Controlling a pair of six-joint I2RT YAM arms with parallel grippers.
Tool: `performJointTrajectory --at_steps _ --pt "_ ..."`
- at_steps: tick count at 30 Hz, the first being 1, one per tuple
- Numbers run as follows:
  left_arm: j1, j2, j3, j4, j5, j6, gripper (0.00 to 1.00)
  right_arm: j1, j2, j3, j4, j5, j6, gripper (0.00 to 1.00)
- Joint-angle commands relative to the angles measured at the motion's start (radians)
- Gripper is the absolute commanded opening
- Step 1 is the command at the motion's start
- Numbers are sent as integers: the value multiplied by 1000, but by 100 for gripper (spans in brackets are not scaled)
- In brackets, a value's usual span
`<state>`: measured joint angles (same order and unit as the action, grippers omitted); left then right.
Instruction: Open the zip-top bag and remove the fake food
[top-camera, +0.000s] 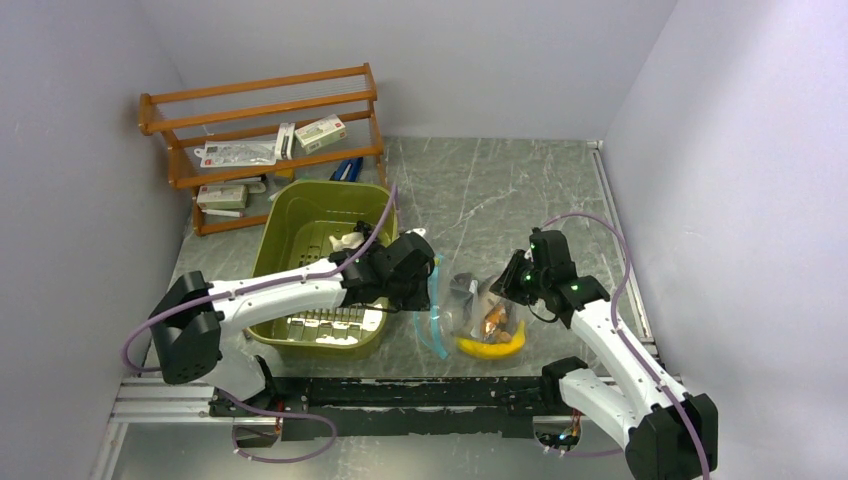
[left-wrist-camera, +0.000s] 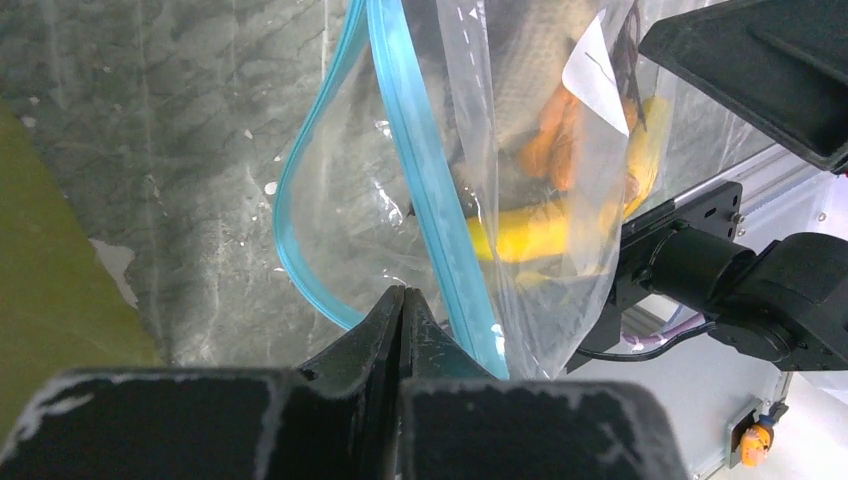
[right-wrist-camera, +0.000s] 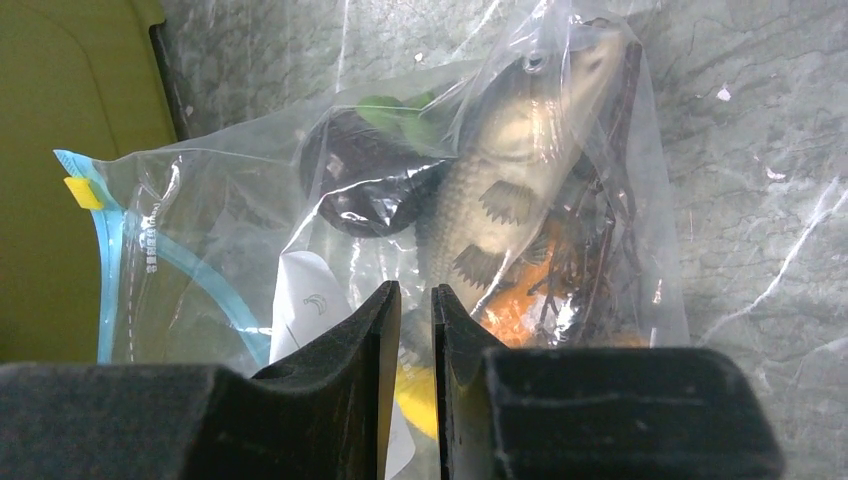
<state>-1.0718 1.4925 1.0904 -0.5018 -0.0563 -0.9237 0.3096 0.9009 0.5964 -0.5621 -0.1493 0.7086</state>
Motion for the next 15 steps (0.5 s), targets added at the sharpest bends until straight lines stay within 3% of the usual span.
performJointTrajectory --at_steps 1,5,8,12,15 --pt "-10 43 22 32 64 5 13 2 -5 13 24 11 -11 19" --pt "-10 92 31 157 125 18 22 2 21 31 52 1 -30 17" --pt "-10 166 92 175 125 35 36 3 66 73 57 -7 -83 14" --pt "-10 269 184 142 99 51 38 3 158 134 63 6 -142 14" --pt "-9 286 169 176 74 35 40 2 225 166 73 -20 -167 14"
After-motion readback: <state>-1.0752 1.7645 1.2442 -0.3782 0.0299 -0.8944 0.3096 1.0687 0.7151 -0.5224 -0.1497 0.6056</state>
